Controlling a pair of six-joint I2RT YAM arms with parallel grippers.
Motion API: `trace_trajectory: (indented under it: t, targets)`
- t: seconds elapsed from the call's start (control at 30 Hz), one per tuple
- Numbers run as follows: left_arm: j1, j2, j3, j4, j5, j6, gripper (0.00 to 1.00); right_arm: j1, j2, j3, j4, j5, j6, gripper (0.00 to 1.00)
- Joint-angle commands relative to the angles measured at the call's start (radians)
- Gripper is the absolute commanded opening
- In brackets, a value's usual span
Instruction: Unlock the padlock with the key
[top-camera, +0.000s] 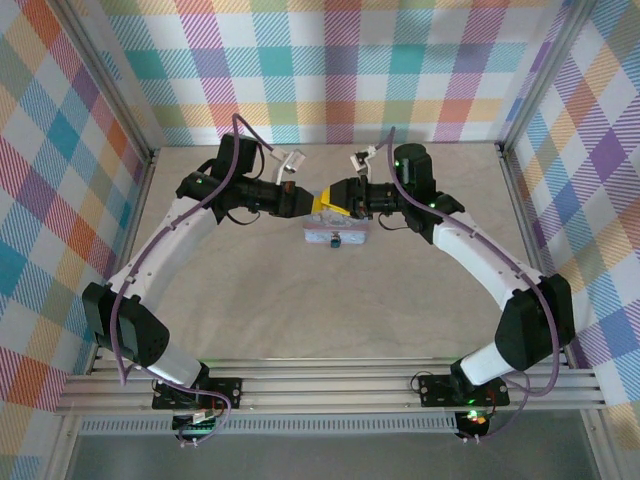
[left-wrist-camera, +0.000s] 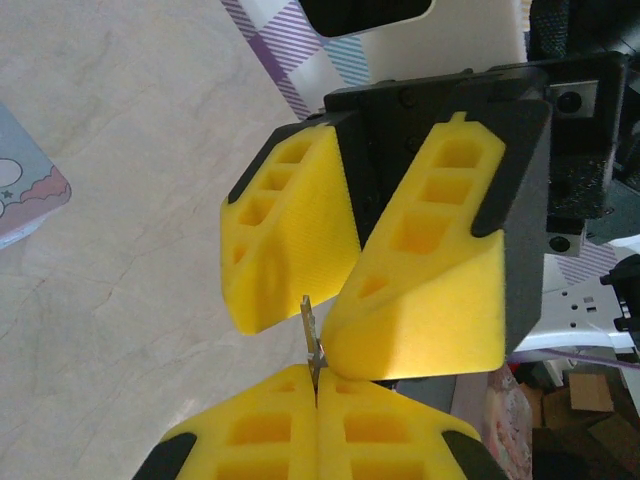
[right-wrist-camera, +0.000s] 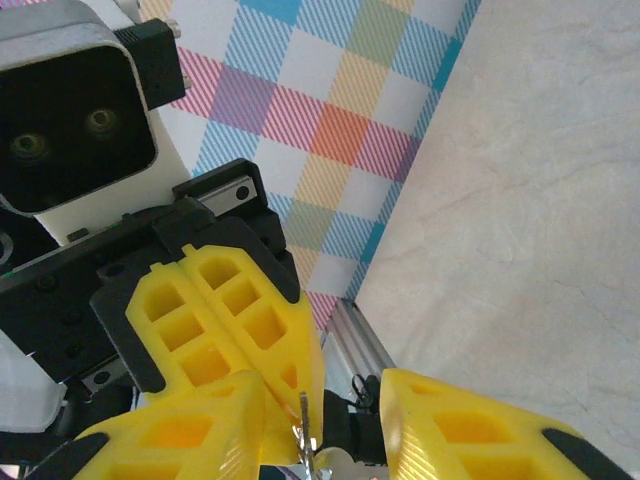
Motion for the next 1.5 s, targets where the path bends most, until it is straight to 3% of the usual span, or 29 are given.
trace_trajectory:
  t: [0.0,0.5,0.53,0.6,0.67,1.07,1.47]
  targets:
    - [0.008,-0.026,0.001,0.01,0.01,0.017,0.0,0.008,0.016,0.029,0.021,-0.07,0.003,0.35]
    - [0.008,-0.032,-0.001,0.022,-0.054,-0.004,0.0,0.008,0.012,0.005,0.098,-0.092,0.008,0.02]
    - [0.008,-0.038,0.001,0.017,-0.085,-0.01,0.03,0.008,0.009,0.008,0.094,-0.08,-0.001,0.01]
    - [0.011,-0.051,0.01,0.001,-0.151,-0.017,0.21,0.008,0.005,0.022,0.073,-0.052,-0.022,0.0]
    - [0.018,-0.079,-0.004,0.021,-0.194,-0.044,0.28,0.008,0.008,0.052,0.045,-0.042,-0.046,0.0]
    - [0.028,-0.198,-0.292,0.608,-0.138,-0.59,0.4,-0.001,0.041,0.151,0.07,-0.05,-0.075,0.0]
    - [0.01,-0.21,-0.396,0.894,-0.143,-0.826,0.38,-0.001,0.048,0.151,0.107,-0.031,-0.06,0.0]
